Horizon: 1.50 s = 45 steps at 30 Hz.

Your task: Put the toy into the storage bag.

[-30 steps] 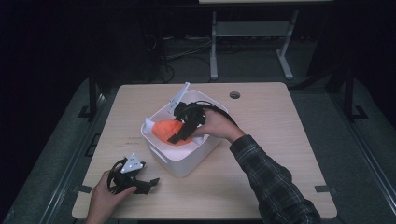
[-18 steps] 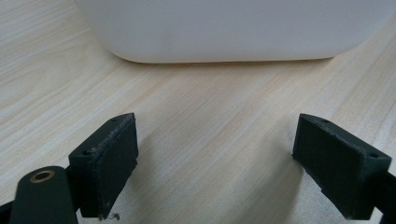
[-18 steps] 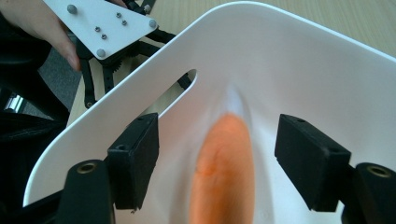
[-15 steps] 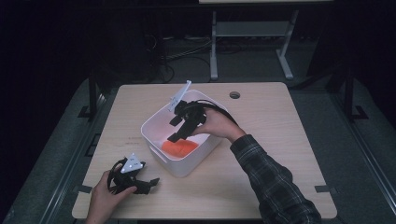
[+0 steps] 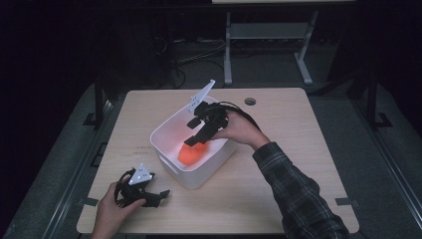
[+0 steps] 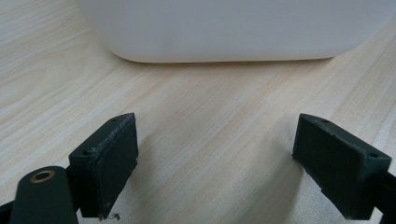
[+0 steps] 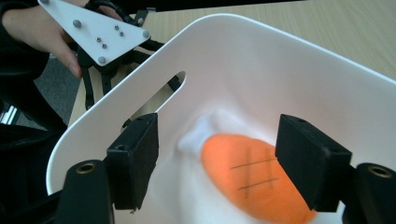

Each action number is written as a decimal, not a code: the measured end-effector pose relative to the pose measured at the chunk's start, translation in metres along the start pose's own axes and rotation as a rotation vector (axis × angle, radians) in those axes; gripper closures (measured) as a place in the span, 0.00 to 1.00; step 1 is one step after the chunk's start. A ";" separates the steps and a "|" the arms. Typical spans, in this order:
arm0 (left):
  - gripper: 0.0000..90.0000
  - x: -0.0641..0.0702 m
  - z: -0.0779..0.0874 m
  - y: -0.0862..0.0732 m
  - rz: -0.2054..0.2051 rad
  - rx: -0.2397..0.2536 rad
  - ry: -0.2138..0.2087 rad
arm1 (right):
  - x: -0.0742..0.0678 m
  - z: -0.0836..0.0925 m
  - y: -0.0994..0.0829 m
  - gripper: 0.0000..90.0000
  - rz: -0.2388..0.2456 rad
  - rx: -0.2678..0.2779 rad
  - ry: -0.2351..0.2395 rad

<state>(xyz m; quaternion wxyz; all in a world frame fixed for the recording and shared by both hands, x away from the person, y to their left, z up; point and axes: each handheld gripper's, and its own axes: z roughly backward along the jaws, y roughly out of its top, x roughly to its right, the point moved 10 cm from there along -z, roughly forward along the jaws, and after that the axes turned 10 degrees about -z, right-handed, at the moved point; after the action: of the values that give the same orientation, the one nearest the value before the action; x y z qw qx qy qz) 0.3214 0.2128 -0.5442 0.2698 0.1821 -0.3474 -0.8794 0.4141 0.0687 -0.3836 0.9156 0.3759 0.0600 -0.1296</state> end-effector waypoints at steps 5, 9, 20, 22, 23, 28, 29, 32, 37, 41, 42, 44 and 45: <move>0.15 0.001 0.000 0.000 0.002 0.000 0.000 | 0.003 0.006 0.001 0.26 -0.012 0.019 -0.022; 0.15 0.001 0.001 0.000 0.003 0.000 0.001 | 0.005 0.010 0.002 0.19 -0.027 0.038 -0.045; 0.15 0.001 0.001 0.000 0.005 0.002 0.000 | 0.011 0.027 0.003 0.10 -0.072 0.100 -0.116; 0.15 0.001 0.001 0.000 0.005 0.001 0.000 | 0.011 0.031 0.002 0.09 -0.079 0.110 -0.127; 0.15 0.001 0.001 0.000 0.005 0.001 0.000 | 0.011 0.032 0.002 0.08 -0.080 0.116 -0.125; 0.15 0.001 0.001 0.000 0.005 0.001 0.000 | 0.012 0.041 -0.001 0.03 -0.098 0.135 -0.144; 0.15 0.001 0.001 0.000 0.005 0.002 0.000 | 0.012 0.042 -0.001 0.03 -0.103 0.139 -0.148; 0.15 0.001 0.001 0.000 0.005 0.001 -0.001 | 0.013 0.047 -0.004 0.03 -0.112 0.147 -0.161; 0.15 0.001 0.001 0.000 0.005 0.001 0.000 | 0.015 0.055 -0.011 0.03 -0.124 0.157 -0.185; 0.15 0.001 0.001 0.000 0.005 0.001 0.000 | 0.013 0.061 -0.016 0.03 -0.132 0.170 -0.193; 0.15 0.001 0.001 0.000 0.005 0.001 0.000 | 0.013 0.063 -0.018 0.03 -0.132 0.172 -0.198; 0.15 0.001 0.001 0.000 0.005 0.001 0.000 | 0.012 0.065 -0.021 0.03 -0.136 0.173 -0.203; 0.15 0.001 0.001 0.000 0.005 0.001 0.000 | 0.012 0.066 -0.023 0.03 -0.135 0.170 -0.208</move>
<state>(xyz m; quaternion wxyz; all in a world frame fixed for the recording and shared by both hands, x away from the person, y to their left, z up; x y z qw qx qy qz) 0.3201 0.2127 -0.5442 0.2718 0.1816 -0.3484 -0.8785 0.4196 0.0039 -0.3547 0.8709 0.4317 -0.0212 -0.2338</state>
